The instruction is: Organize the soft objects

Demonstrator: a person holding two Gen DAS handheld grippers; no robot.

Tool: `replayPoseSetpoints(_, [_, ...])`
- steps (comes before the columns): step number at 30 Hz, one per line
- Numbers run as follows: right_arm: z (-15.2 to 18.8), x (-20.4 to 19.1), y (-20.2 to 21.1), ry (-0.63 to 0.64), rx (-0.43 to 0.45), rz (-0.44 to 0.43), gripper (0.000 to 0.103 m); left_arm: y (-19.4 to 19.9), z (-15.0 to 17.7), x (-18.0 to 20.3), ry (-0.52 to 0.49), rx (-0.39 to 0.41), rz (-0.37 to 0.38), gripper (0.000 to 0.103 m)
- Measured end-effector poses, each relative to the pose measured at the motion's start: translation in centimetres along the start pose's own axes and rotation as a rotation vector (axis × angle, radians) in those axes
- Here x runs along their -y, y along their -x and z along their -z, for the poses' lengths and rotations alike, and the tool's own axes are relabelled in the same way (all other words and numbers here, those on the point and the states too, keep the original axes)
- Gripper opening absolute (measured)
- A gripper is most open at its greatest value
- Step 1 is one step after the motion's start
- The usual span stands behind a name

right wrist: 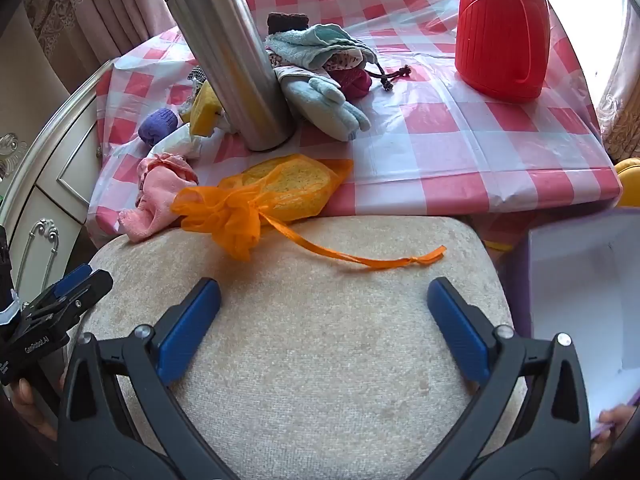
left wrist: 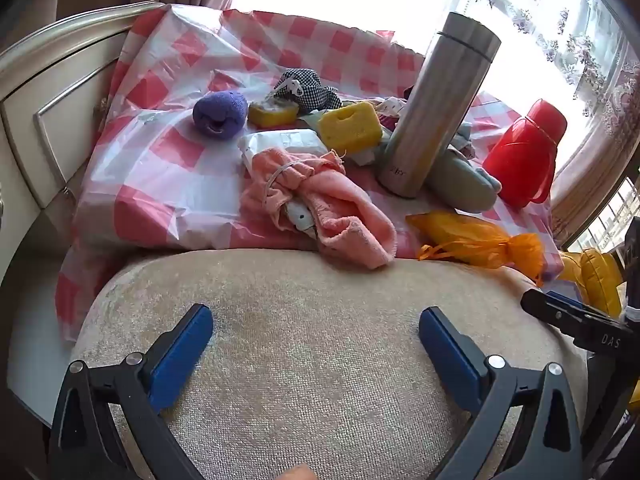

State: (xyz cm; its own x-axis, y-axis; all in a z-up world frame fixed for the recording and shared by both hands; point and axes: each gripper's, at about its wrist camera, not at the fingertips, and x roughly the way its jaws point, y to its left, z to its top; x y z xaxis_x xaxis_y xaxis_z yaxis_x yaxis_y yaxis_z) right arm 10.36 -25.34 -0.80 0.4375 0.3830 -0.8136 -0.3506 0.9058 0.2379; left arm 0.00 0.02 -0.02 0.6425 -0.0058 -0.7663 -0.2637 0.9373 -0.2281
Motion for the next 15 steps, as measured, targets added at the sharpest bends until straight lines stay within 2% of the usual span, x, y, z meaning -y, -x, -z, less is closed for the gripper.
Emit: replayPoseSetpoints(15, [-0.01, -0.01, -0.03, 0.001, -0.002, 0.003, 0.103, 0.04, 0.05, -0.35, -0.003, 0.000, -0.002, 0.103])
